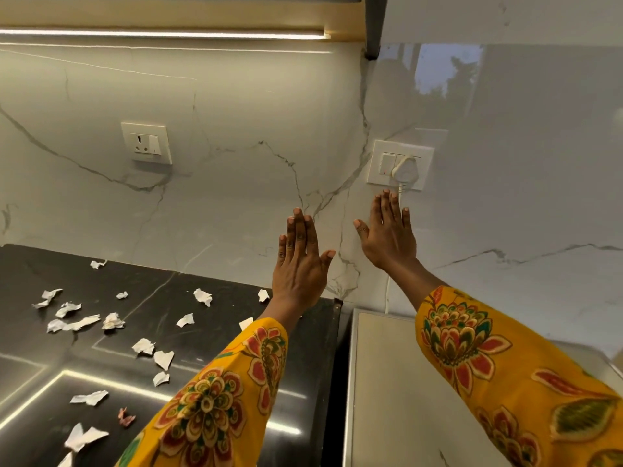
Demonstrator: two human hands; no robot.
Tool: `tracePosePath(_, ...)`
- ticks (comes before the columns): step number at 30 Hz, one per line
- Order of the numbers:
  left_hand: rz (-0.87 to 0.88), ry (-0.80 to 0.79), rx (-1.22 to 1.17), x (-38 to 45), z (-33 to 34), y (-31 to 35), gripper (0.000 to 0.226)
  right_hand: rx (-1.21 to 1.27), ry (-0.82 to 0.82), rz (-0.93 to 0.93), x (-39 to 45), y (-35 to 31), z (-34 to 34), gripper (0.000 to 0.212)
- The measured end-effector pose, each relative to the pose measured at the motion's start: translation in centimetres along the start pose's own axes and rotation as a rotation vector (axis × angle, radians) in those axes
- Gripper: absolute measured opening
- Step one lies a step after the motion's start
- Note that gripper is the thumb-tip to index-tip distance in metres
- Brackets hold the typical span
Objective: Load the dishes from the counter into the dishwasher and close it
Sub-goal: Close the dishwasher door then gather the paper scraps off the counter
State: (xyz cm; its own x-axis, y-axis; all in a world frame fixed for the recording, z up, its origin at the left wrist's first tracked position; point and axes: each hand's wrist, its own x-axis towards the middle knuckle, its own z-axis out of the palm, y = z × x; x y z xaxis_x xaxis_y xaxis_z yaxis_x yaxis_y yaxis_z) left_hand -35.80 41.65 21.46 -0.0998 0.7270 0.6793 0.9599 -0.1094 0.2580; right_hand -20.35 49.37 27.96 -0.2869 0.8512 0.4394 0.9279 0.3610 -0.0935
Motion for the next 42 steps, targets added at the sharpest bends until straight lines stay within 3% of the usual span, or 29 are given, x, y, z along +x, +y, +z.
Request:
tracePosePath(12, -0.047, -0.195, -0.049, -6.3, -3.4, 1.7, 0.078, 0.055, -0.020, 0.036, -10.5, -2.9, 1.1, 0.070)
tracePosePath(25, 0.016, -0.254, -0.074, -14.9, -4.6, 2.3, 0.077, 0.044, -0.142, 0.107, -22.7, -4.4, 2.8, 0.067)
tracePosePath(42, -0.077, -0.469, -0.102, -28.6, -5.8, 5.0, 0.075, 0.035, -0.362, 0.103, -37.3, -3.5, 4.4, 0.066)
